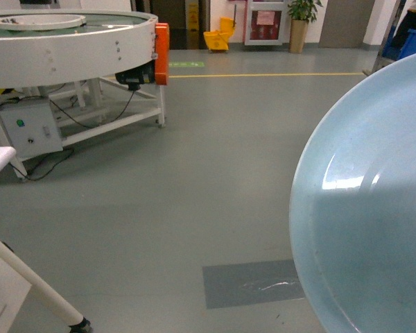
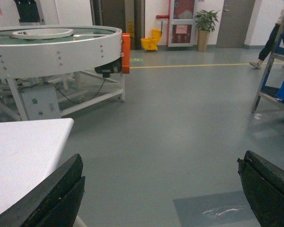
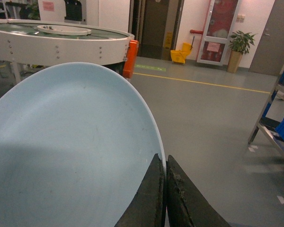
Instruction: Place blue tray on left shelf second layer neatly
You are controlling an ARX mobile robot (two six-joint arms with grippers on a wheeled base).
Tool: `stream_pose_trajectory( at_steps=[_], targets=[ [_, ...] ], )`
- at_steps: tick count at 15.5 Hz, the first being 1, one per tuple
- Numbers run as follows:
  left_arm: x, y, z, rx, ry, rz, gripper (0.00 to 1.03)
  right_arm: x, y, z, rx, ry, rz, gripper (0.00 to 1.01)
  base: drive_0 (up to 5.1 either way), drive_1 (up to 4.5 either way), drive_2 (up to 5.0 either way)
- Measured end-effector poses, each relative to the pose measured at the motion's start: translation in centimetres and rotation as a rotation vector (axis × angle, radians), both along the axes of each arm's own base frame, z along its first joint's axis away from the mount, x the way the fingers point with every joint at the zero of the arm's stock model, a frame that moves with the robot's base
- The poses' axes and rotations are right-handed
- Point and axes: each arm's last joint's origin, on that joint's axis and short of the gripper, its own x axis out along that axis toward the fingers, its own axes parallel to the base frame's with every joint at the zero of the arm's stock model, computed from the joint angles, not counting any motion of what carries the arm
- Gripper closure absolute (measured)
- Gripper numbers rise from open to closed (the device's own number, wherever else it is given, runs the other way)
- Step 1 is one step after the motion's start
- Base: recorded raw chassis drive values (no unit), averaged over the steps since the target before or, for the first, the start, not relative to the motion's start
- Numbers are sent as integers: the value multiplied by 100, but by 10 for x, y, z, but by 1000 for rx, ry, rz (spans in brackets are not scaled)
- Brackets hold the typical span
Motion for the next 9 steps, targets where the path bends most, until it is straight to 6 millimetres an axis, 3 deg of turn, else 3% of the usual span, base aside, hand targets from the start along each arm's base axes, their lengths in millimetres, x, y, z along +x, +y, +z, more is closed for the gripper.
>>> stream_pose_trajectory(
  at_steps=[5,9],
  targets=[
    [0,0,0,0,0,-2,5,0,0,0,0,1,0,99,274,221,-501],
    [0,0,0,0,-2,2,5,0,0,0,-1,2,0,99,392,350,-376]
  ],
)
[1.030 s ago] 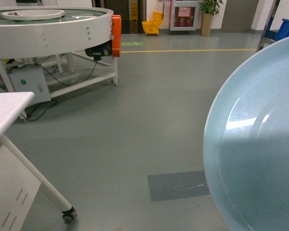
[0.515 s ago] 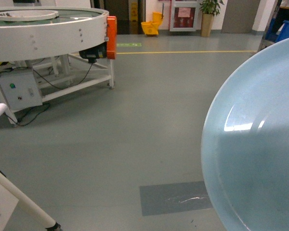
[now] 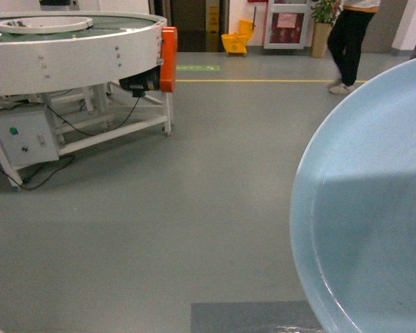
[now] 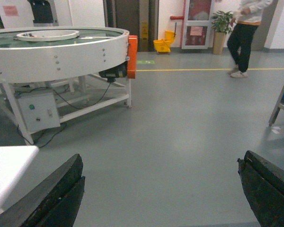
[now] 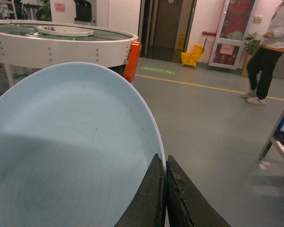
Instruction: Place blue tray on left shelf second layer neatly
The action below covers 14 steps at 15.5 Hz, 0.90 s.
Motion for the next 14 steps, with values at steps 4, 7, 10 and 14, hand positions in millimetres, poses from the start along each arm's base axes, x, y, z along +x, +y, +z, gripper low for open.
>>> stream_pose_trajectory(
  at_steps=[4,7,10,14],
  targets=[
    [0,0,0,0,1,-4,5,0,0,0,0,-2,0,99,269,229,-500],
    [0,0,0,0,1,-3,5,0,0,0,0,0,0,99,269,233,-498],
    [0,0,0,0,0,-3,5,0,0,0,0,-1,0,99,259,224,-508],
    [0,0,0,0,2,-3,5,0,0,0,0,-1,0,99,256,226,-509]
  ],
)
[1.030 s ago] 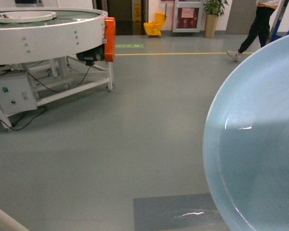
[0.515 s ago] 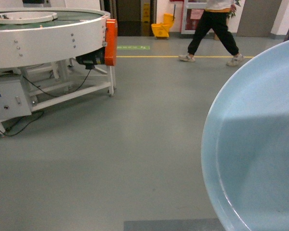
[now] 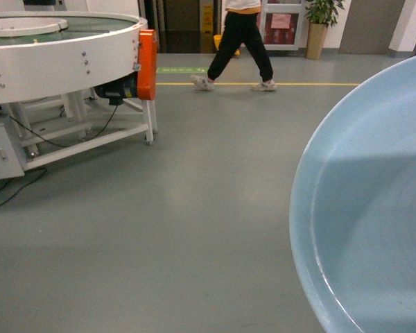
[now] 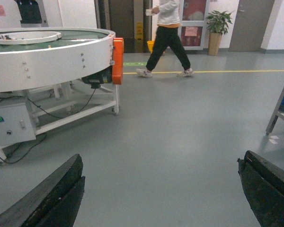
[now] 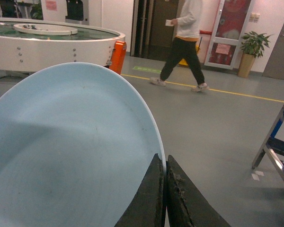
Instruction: Place blue tray on left shelf second layer neatly
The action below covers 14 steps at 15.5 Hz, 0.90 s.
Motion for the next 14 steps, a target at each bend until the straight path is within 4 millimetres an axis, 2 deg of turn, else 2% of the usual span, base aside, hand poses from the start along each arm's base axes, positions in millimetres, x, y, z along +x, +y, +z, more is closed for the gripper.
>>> stream_pose_trajectory(
  at_steps=[14],
  targets=[
    [0,0,0,0,0,0,5,0,0,0,0,-1,0,99,259,243,-499]
  ],
)
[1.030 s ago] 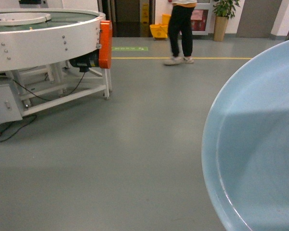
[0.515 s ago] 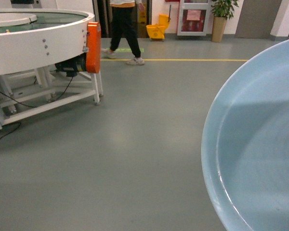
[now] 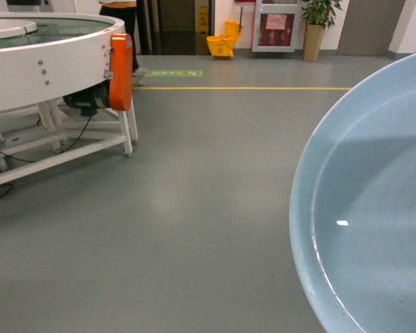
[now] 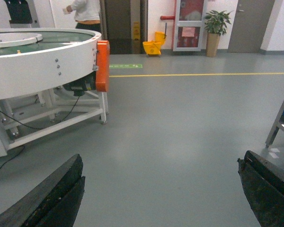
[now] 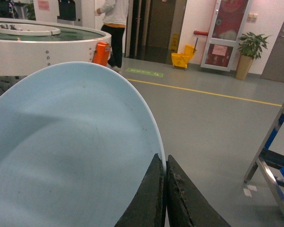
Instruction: Place blue tray on left shelf second layer neatly
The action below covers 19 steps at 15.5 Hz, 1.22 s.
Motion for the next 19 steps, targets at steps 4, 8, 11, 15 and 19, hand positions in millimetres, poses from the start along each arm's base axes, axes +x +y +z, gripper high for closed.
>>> stream_pose_trajectory(
  at_steps=[4,8,11,15,19],
  targets=[
    [0,0,0,0,2,-1,5,0,0,0,0,1,0,99,260,246,-497],
    [0,0,0,0,-2,-2,5,0,0,0,0,0,-1,99,326,313,-430],
    [0,0,0,0,-2,-2,5,0,0,0,0,1,0,99,431,417,-325],
    [0,0,0,0,1,0,5,0,0,0,0,1,0,99,406,396,-347],
    [0,0,0,0,-1,0,5,0,0,0,0,2,0,99,225,214,-531]
  ],
)
